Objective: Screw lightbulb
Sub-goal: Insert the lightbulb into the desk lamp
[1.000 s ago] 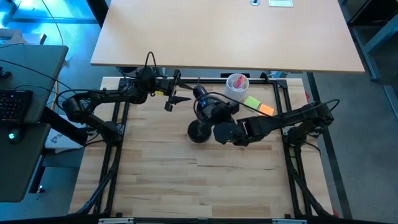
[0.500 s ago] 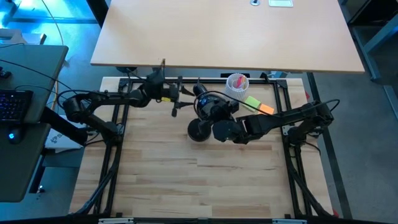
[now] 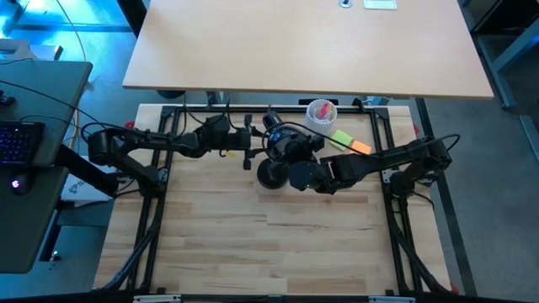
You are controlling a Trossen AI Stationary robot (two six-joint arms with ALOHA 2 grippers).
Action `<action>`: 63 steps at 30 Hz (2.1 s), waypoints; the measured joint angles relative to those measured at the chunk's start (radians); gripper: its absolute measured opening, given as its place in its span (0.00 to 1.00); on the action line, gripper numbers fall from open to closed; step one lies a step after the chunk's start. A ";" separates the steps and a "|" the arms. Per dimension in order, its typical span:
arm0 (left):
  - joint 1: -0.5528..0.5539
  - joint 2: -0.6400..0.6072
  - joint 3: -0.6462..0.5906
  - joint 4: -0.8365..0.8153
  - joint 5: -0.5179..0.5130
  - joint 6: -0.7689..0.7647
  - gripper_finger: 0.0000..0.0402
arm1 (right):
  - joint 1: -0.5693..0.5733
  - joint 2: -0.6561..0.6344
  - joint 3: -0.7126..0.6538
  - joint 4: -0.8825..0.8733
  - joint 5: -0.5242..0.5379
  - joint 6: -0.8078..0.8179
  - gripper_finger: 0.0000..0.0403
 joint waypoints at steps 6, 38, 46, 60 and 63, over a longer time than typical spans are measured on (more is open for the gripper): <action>0.000 -0.004 0.000 -0.050 -0.040 0.054 0.40 | -0.002 0.000 0.000 -0.002 0.031 0.043 0.72; -0.058 0.131 -0.038 0.292 -0.102 -0.032 0.40 | -0.007 -0.056 -0.002 -0.087 0.021 0.255 0.72; -0.055 0.268 -0.036 0.552 -0.121 -0.129 0.40 | -0.014 -0.056 -0.002 -0.089 0.032 0.236 0.72; -0.055 0.347 0.027 0.583 -0.136 -0.101 0.20 | -0.019 -0.056 0.000 -0.108 0.013 0.229 0.72; -0.054 0.347 0.027 0.582 -0.136 -0.098 0.05 | -0.018 -0.056 0.000 -0.109 0.013 0.215 0.72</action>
